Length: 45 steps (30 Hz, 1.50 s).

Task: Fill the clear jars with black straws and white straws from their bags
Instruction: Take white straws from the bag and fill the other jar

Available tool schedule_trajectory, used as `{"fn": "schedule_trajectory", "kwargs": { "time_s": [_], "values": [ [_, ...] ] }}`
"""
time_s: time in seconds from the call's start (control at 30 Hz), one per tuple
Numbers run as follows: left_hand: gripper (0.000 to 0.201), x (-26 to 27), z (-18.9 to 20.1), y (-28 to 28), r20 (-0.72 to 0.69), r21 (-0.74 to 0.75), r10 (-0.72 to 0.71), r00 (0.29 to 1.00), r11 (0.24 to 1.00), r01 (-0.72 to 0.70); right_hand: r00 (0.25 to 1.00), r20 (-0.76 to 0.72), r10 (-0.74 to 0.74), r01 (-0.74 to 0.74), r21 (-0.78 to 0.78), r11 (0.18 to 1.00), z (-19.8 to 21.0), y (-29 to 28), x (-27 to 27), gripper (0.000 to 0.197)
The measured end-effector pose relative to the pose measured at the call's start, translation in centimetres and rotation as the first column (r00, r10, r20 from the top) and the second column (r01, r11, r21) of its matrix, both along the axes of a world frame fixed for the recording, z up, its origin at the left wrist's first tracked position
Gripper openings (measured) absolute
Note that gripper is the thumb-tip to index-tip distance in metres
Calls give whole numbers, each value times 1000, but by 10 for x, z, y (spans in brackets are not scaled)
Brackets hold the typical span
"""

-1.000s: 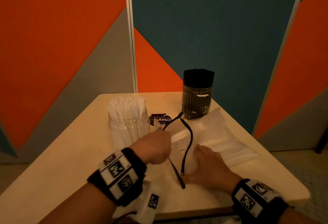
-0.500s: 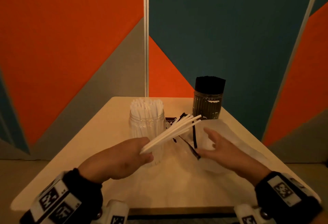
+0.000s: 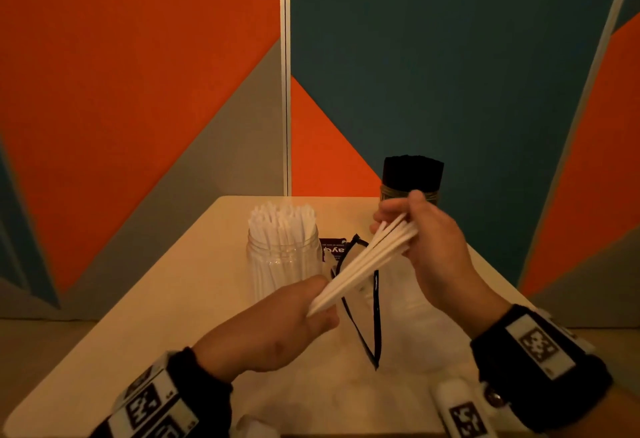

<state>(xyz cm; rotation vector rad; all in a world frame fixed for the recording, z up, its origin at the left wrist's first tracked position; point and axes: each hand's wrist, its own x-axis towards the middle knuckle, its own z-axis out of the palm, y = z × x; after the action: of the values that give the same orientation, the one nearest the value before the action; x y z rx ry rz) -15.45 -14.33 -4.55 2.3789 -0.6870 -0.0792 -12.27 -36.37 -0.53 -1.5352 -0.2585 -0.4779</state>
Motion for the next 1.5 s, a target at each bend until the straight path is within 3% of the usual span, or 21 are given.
{"fn": "schedule_trajectory", "kwargs": {
  "time_s": [0.17, 0.3, 0.43, 0.53, 0.63, 0.7, 0.8, 0.9, 1.03, 1.1, 1.23, 1.3, 1.37, 1.4, 1.5],
  "values": [
    [13, 2, 12, -17, -107, -149, -5, 994, 989, -11, 963, 247, -111, 164, -207, 964, 14, 22, 12, 25],
    [8, 3, 22, -36, -174, -359, -8, 985, 932, -56, 908, 412, -74, 220, -318, 922, 15, 38, 19, 11],
    [10, 5, 22, -42, -271, -494, 9, 963, 857, -147, 866, 498, 37, 201, -415, 888, 17, 47, 17, 25],
    [8, 6, 21, -34, -314, -568, 48, 948, 791, -228, 898, 430, 96, 46, -308, 950, 19, 43, 18, 38],
    [11, 10, 32, -18, -260, -692, 98, 960, 675, -257, 972, 224, 68, -21, -205, 978, 14, 41, 30, 28],
    [10, 15, 46, -8, -191, -781, 122, 974, 583, -226, 992, -31, 124, -128, -289, 949, 4, 43, 39, 50],
    [8, 25, 67, 0, -140, -843, 157, 978, 498, -201, 917, -298, 264, -367, -374, 852, -17, 52, 48, 98],
    [7, 38, 83, 5, -139, -887, 176, 974, 415, -202, 876, -336, 347, -464, -387, 797, -31, 65, 55, 131],
    [7, 59, 98, 6, -134, -924, 160, 978, 337, -182, 887, -282, 365, -441, -286, 851, -43, 78, 66, 132],
    [7, 70, 101, 5, -119, -925, 186, 975, 335, -176, 893, -271, 361, -426, -247, 870, -46, 81, 68, 122],
    [6, 88, 96, 8, -55, -907, 295, 954, 384, -171, 900, -283, 330, -410, -294, 864, -45, 80, 66, 80],
    [6, 93, 88, 10, 47, -841, 372, 927, 516, -165, 902, -274, 334, -410, -303, 860, -44, 79, 66, 73],
    [11, 98, 79, 13, 219, -669, 467, 857, 711, -217, 899, -270, 345, -419, -302, 856, -43, 79, 66, 74],
    [15, 99, 74, 15, 273, -584, 490, 828, 768, -261, 899, -270, 346, -421, -305, 854, -43, 80, 66, 77],
    [33, 100, 62, 19, 275, -459, 533, 800, 804, -378, 902, -259, 346, -417, -313, 853, -42, 80, 66, 74]
  ]
}}
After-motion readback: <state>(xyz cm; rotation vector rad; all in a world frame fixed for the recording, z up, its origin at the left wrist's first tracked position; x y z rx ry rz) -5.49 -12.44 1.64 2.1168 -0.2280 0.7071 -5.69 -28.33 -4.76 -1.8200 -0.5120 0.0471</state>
